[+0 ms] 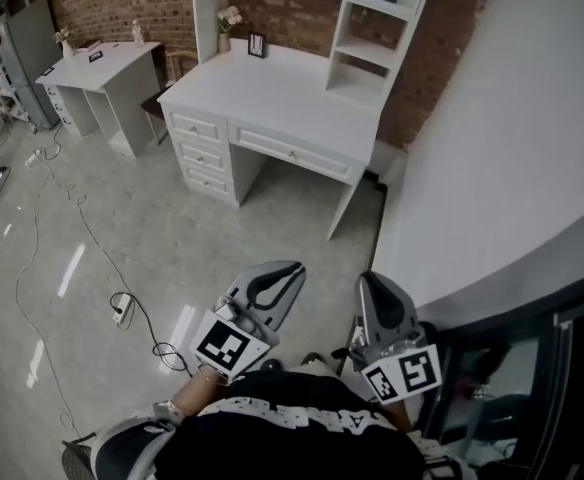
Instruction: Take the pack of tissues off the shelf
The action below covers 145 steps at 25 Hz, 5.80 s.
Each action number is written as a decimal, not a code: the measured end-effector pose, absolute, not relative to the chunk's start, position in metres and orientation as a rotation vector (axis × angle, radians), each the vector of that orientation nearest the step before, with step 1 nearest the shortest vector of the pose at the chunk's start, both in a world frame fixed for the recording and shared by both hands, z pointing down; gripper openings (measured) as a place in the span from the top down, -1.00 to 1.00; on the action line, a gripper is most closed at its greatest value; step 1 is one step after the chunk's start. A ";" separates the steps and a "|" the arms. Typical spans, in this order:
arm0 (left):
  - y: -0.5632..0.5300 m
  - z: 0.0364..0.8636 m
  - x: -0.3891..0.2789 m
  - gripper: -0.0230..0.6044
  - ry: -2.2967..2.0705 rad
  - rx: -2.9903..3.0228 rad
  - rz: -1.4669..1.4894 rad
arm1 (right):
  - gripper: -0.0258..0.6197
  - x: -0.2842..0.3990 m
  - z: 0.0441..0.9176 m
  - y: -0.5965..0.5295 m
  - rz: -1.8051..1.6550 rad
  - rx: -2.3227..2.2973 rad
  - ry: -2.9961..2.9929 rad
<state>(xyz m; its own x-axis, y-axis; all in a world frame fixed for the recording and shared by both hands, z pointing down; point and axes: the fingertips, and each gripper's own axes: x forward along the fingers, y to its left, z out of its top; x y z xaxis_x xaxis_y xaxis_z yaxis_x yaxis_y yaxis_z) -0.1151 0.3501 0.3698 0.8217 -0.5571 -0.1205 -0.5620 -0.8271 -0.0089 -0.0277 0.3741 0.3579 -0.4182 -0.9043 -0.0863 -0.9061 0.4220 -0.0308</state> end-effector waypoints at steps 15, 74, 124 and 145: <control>0.298 0.374 -0.109 0.81 1.002 -2.901 0.101 | 0.82 -0.008 0.362 0.313 0.007 -1.577 2.552; 0.077 0.373 0.069 0.78 1.090 -2.856 -0.038 | 0.81 0.179 0.390 0.092 -0.056 -1.529 2.520; -0.197 0.360 0.072 0.71 0.736 -3.030 0.176 | 0.68 0.168 0.360 -0.140 -0.037 -1.837 2.401; -0.310 0.354 0.041 0.59 0.671 -3.021 0.173 | 0.64 0.146 0.350 -0.245 0.005 -1.970 2.350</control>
<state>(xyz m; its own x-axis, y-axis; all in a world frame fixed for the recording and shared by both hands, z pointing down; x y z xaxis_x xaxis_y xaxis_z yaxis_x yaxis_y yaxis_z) 0.0410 -0.3103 0.3536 0.9000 -0.4197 -0.1177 -0.4244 -0.9053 -0.0168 0.1463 -0.2450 0.3504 -0.1729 -0.9831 -0.0600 -0.9834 0.1757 -0.0460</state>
